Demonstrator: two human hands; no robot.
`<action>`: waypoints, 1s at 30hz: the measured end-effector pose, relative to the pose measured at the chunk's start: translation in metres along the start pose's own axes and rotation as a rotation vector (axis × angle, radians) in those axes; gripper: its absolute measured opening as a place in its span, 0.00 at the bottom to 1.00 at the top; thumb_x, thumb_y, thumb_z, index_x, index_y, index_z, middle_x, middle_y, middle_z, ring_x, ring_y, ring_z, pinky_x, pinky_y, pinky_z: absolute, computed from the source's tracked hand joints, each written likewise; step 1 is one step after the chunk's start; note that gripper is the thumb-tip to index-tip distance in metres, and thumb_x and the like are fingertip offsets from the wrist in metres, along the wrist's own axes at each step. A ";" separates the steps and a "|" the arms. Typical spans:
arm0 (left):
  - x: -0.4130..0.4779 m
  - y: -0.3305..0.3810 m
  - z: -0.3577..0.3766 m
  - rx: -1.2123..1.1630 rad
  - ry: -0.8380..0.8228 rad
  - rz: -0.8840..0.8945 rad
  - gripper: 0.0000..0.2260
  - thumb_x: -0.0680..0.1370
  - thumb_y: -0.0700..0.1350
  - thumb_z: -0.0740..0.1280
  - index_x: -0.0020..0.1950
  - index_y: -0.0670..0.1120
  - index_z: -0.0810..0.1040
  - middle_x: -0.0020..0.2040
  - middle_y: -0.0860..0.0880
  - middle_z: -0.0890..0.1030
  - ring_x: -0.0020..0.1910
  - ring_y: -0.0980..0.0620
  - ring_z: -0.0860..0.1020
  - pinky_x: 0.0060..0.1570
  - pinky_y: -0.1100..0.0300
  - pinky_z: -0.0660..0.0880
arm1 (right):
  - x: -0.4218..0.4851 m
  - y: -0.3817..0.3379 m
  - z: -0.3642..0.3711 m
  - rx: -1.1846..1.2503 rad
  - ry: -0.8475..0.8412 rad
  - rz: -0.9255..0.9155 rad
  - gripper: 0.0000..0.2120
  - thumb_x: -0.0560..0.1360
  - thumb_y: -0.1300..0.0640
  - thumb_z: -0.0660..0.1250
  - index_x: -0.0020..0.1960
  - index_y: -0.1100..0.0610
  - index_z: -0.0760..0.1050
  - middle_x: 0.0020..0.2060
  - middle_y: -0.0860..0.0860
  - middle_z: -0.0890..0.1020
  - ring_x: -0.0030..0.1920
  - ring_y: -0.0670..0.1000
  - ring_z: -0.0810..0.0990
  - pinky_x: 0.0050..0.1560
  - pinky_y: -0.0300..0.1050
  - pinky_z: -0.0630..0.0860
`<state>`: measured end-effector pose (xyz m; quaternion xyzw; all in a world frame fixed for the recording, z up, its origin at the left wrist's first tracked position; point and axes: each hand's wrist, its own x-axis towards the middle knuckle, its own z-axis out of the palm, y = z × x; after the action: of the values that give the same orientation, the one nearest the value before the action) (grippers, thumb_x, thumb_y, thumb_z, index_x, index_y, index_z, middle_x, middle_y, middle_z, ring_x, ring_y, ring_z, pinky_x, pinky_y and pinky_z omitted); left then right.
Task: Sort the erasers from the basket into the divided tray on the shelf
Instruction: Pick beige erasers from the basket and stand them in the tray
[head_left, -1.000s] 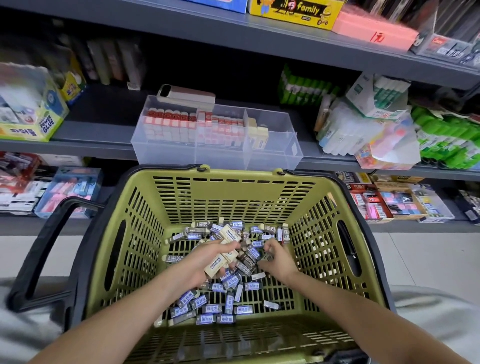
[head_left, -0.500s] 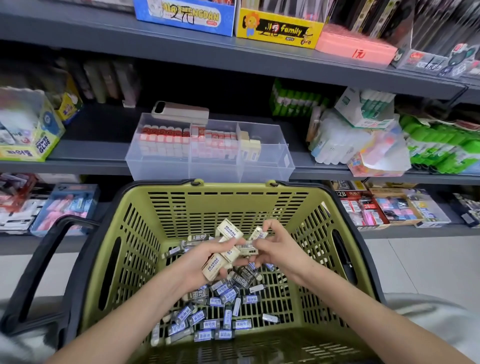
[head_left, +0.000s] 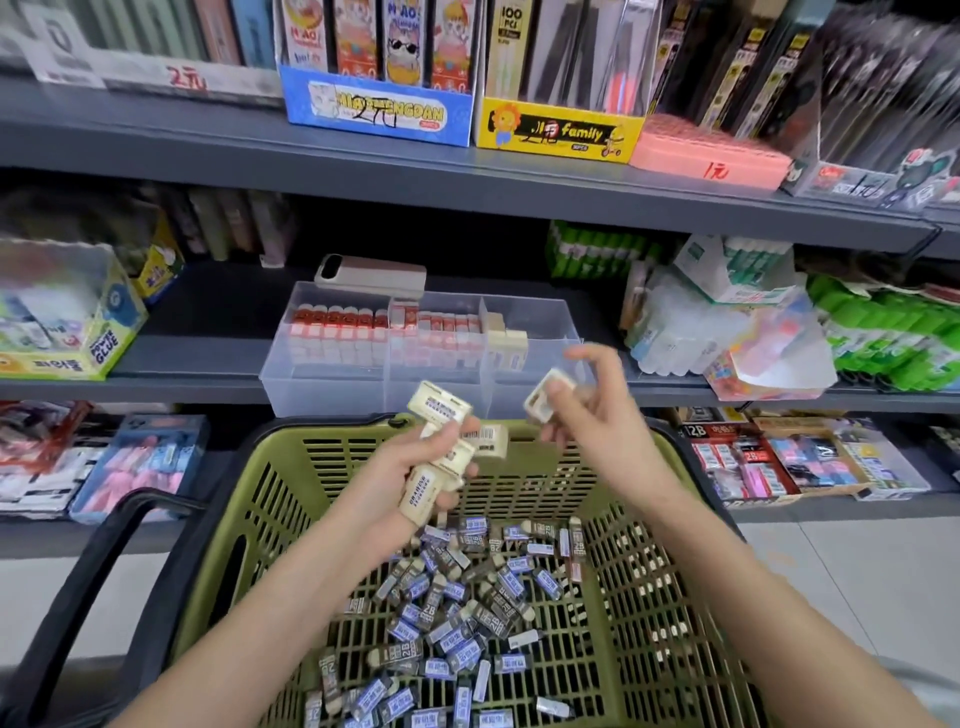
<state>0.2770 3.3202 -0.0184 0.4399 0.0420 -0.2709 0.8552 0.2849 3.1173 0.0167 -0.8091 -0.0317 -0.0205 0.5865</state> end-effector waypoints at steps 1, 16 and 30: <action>0.004 0.007 0.000 -0.013 0.008 0.026 0.09 0.70 0.43 0.67 0.43 0.43 0.86 0.39 0.47 0.84 0.33 0.54 0.79 0.20 0.66 0.69 | 0.015 -0.003 -0.008 -0.031 0.049 -0.023 0.08 0.79 0.54 0.61 0.56 0.52 0.66 0.36 0.53 0.83 0.34 0.48 0.80 0.36 0.41 0.77; 0.053 0.066 -0.001 0.004 0.116 0.131 0.09 0.68 0.45 0.69 0.43 0.44 0.86 0.38 0.47 0.83 0.33 0.53 0.78 0.20 0.65 0.69 | 0.170 0.026 -0.008 -1.092 -0.116 -0.029 0.13 0.76 0.51 0.60 0.57 0.47 0.79 0.60 0.46 0.79 0.62 0.52 0.74 0.65 0.46 0.62; 0.073 0.071 0.008 -0.025 0.097 0.112 0.10 0.66 0.46 0.70 0.43 0.44 0.86 0.40 0.45 0.83 0.34 0.53 0.79 0.19 0.66 0.68 | 0.095 -0.024 0.019 -0.398 -0.121 -0.171 0.16 0.71 0.39 0.65 0.39 0.51 0.81 0.33 0.41 0.80 0.38 0.42 0.75 0.41 0.39 0.71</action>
<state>0.3731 3.3158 0.0153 0.4432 0.0619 -0.2004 0.8716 0.3780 3.1453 0.0400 -0.9029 -0.1308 -0.0277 0.4085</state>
